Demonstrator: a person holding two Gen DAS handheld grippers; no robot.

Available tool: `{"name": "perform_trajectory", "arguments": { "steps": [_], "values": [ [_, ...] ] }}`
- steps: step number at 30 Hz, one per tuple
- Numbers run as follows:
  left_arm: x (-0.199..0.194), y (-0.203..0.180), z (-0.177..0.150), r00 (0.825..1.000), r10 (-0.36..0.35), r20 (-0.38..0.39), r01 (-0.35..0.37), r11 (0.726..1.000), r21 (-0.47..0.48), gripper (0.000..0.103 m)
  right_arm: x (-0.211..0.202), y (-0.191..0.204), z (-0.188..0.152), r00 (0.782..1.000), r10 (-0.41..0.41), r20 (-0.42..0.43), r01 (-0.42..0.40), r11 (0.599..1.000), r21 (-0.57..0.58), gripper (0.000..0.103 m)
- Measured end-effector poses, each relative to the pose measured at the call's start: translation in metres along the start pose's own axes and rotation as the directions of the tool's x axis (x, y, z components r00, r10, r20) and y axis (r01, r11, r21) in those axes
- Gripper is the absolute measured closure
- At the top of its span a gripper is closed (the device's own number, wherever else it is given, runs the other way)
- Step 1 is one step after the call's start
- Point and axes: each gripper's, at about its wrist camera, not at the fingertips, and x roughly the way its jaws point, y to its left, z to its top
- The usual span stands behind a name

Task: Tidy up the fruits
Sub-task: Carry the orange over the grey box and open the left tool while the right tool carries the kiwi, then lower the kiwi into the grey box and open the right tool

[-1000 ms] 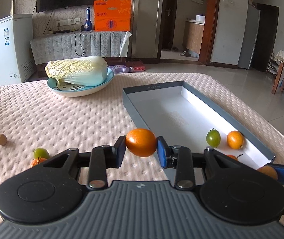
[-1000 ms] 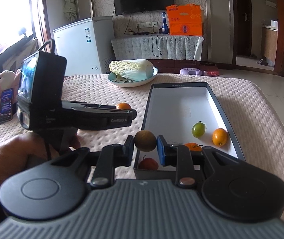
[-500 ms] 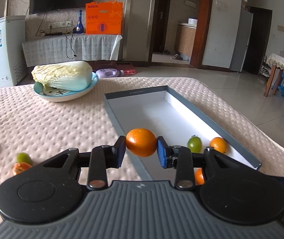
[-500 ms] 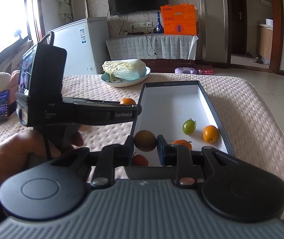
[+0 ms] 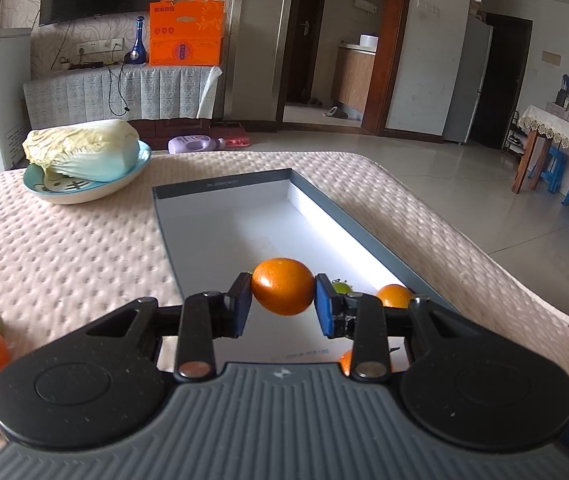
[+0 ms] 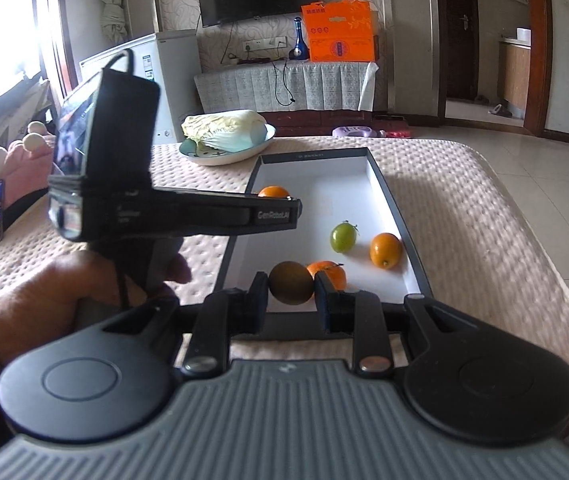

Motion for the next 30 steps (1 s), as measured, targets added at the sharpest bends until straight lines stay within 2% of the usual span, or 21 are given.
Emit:
{"name": "perform_trajectory", "arguments": {
  "steps": [15,28,29,30],
  "values": [
    [0.028,0.001,0.008,1.000,0.001,-0.027,-0.002,1.000,-0.014,0.064,-0.001,-0.004,-0.001,1.000,0.014,-0.003,-0.014,1.000,0.003,0.075],
    [0.023,0.000,0.011,1.000,-0.016,-0.007,0.015,1.000,-0.010,0.063,0.004,-0.003,0.001,1.000,-0.002,0.001,0.002,1.000,0.015,0.075],
    [0.022,0.001,0.011,1.000,-0.021,-0.005,0.021,1.000,-0.009,0.062,0.005,-0.003,0.001,1.000,-0.004,0.002,0.004,1.000,0.019,0.075],
    [0.020,0.001,0.011,1.000,-0.026,-0.004,0.025,1.000,-0.009,0.057,0.006,-0.003,0.002,1.000,-0.007,0.003,0.007,1.000,0.021,0.075]
  ]
}}
